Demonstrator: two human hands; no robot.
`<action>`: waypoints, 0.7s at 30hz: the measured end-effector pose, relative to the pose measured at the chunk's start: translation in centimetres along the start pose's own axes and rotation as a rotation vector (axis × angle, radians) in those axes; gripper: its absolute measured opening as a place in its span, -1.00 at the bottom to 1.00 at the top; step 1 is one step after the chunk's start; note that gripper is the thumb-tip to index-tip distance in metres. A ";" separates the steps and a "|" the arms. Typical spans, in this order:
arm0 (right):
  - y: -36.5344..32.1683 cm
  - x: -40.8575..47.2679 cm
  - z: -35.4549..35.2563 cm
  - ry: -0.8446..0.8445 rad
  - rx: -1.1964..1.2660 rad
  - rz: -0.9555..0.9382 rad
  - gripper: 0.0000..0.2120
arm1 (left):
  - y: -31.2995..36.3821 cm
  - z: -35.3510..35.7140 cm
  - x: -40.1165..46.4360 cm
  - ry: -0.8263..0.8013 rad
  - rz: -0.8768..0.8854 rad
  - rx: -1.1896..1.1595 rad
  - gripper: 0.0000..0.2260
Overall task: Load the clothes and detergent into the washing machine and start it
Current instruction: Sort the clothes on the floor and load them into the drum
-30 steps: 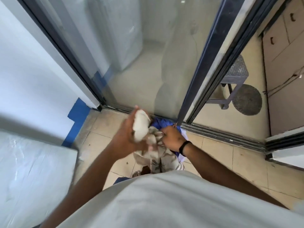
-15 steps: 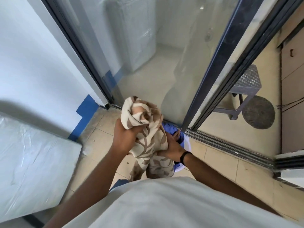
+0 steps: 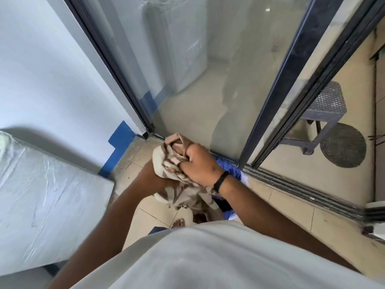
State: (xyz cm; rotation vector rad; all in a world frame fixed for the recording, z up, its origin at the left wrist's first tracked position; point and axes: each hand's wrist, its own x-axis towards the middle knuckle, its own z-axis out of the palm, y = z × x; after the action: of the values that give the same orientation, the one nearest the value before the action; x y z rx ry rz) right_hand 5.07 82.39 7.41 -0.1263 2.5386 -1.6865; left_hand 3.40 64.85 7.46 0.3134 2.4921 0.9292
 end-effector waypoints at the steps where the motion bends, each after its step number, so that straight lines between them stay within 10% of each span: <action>1: -0.1 0.0 -0.7 -0.035 0.080 0.016 -0.85 | 0.2 -0.2 -0.2 0.073 -0.024 -0.055 -0.15; 5: 2.4 -1.5 -3.2 0.065 0.362 0.108 -0.64 | 1.2 -0.2 -0.9 0.273 -0.047 -0.234 -0.23; 7: 5.4 -2.2 -3.2 0.055 0.201 0.223 -0.37 | 2.1 0.0 -1.3 0.323 -0.029 -0.377 -0.50; 10: 10.8 -4.1 -2.0 -0.226 -0.082 0.255 -0.10 | 3.2 -0.9 -1.7 0.274 0.023 -0.589 -0.30; 15: 16.5 -5.8 1.4 -0.134 -0.175 0.507 -0.79 | 4.1 -4.1 -2.8 0.087 0.115 -0.704 -0.25; 21: 12.4 -2.3 -1.7 0.139 -0.094 0.364 -0.84 | 3.1 -7.7 -3.6 -0.046 0.117 0.151 -0.49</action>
State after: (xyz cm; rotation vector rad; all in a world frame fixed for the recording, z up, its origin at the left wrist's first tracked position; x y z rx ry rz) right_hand 6.95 88.98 -3.32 0.4353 2.5383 -1.4816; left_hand 2.86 61.51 15.87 0.5293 2.5292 0.7703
